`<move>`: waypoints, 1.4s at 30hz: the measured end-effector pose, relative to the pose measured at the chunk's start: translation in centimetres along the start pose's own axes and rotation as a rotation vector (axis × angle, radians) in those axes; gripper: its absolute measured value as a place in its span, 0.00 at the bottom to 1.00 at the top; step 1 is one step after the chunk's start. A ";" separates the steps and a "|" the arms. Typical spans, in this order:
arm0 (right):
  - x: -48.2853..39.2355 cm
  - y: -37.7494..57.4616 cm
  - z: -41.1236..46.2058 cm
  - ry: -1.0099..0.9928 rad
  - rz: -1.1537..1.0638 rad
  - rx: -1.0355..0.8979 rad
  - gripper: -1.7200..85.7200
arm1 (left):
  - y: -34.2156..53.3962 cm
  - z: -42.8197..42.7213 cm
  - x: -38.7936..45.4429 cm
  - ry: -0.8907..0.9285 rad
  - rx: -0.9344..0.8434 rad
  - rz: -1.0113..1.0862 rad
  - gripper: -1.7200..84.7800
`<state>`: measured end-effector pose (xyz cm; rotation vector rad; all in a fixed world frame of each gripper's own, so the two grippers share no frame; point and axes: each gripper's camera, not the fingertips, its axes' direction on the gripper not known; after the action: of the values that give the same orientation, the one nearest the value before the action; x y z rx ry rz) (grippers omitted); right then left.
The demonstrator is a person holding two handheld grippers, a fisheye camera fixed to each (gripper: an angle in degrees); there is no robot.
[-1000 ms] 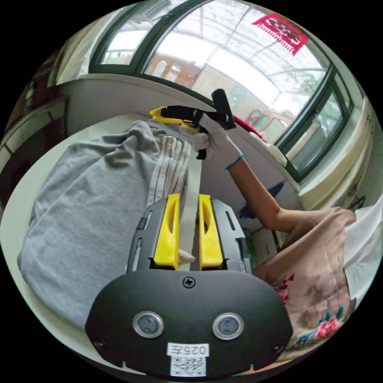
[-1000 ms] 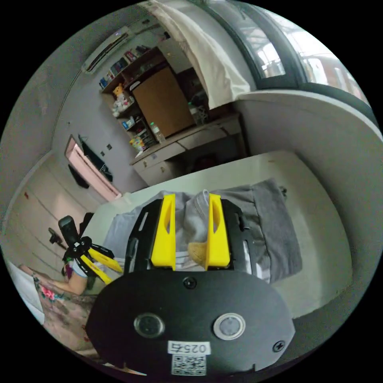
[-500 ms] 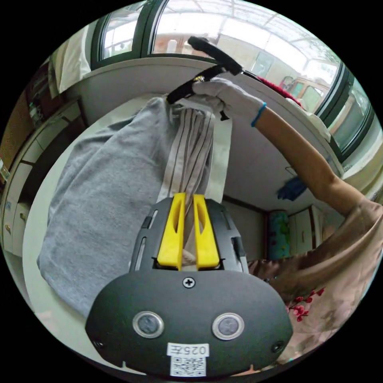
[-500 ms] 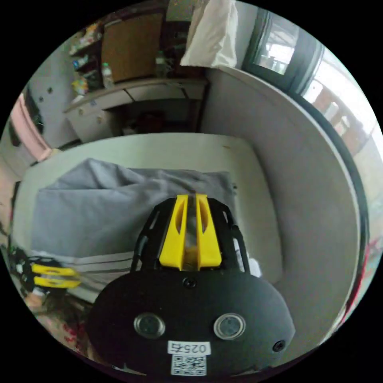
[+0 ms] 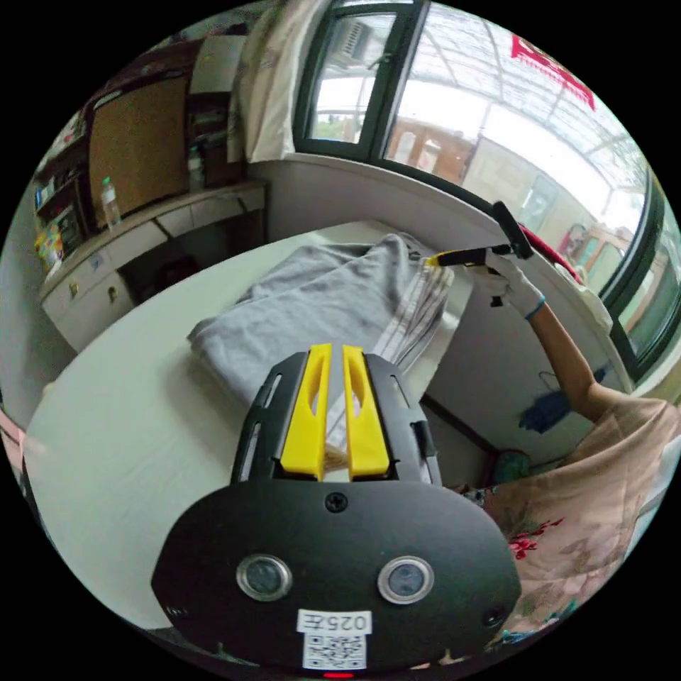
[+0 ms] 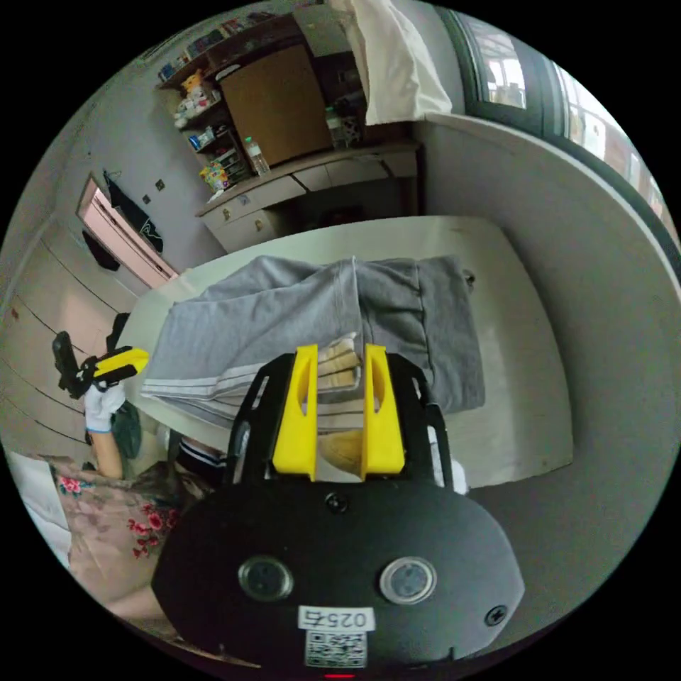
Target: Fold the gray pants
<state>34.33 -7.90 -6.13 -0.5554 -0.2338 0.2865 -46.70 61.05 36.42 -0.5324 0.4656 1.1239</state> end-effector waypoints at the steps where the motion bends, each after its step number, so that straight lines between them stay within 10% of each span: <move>1: 0.4 0.0 0.0 -0.039 0.001 0.006 0.09 | 0.1 0.4 -0.8 0.027 -0.040 -0.023 0.03; 9: -0.6 1.3 -0.9 0.122 -0.069 -0.137 0.06 | 1.3 2.0 -1.0 -0.103 -0.158 0.000 0.05; 17: -1.6 5.1 -5.6 0.140 0.016 0.220 0.12 | 5.4 -4.8 -3.6 -0.084 0.012 -0.193 0.09; 21: -11.4 6.0 -5.7 -0.095 -0.135 0.349 0.14 | 7.7 -6.4 -5.7 0.151 0.065 -0.342 0.10; 29: -28.8 -0.9 7.6 -0.441 -0.294 0.090 0.19 | 8.2 -5.7 -3.8 0.007 0.063 -0.333 0.12; 42: -36.2 -3.8 17.0 0.186 -0.335 -0.147 0.08 | 9.4 -7.0 -4.8 0.009 0.077 -0.335 0.09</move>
<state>-3.71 -14.61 4.91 -0.6731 -0.1645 -0.1089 -57.75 56.45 32.28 -0.5265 0.4082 0.7806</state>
